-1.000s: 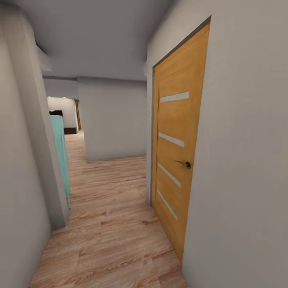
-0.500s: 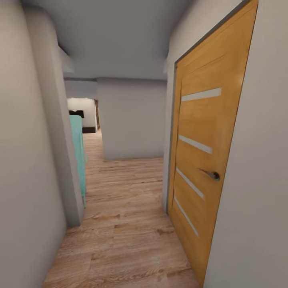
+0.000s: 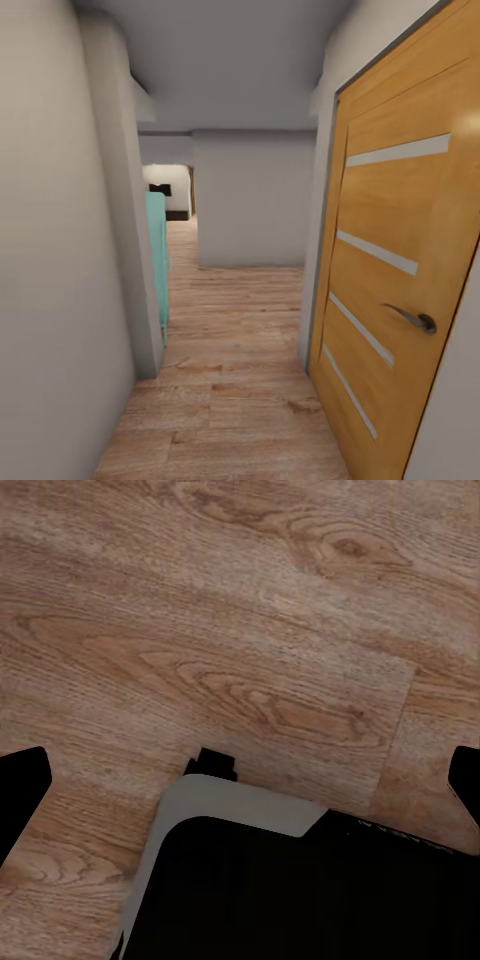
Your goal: Move the two storage containers from the living room to the garage. In the garage, place one container on the floor and stack the other container on top of it (either order is fine).
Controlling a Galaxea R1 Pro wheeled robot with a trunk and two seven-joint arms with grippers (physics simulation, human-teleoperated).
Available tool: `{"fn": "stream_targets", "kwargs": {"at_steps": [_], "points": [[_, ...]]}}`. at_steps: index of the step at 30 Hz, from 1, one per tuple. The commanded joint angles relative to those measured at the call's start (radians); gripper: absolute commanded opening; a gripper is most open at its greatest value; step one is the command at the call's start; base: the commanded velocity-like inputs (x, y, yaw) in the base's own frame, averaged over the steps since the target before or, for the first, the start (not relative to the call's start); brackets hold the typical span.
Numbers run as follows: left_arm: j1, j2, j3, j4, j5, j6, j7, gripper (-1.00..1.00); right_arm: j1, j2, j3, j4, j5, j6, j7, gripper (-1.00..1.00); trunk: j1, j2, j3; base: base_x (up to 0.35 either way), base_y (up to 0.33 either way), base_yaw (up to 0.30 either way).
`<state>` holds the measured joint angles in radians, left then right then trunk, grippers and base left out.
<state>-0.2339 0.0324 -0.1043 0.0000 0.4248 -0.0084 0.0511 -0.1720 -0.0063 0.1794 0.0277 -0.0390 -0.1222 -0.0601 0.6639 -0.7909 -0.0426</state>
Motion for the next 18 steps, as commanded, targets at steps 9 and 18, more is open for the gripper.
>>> {"fn": "stream_targets", "kwargs": {"at_steps": [9,18], "points": [[-0.001,0.0,-0.009,0.0,0.008,-0.001,0.003,1.0,-0.001,-0.001,0.008,0.003,-0.004,-0.007,-0.001,1.0,0.001,-0.001,-0.002,0.322,0.0,0.113],[-0.001,0.0,-0.009,0.0,0.008,0.001,0.002,1.0,-0.001,-0.001,0.008,0.003,-0.002,-0.009,-0.001,1.0,0.001,-0.001,-0.002,0.322,0.0,0.005]]}}
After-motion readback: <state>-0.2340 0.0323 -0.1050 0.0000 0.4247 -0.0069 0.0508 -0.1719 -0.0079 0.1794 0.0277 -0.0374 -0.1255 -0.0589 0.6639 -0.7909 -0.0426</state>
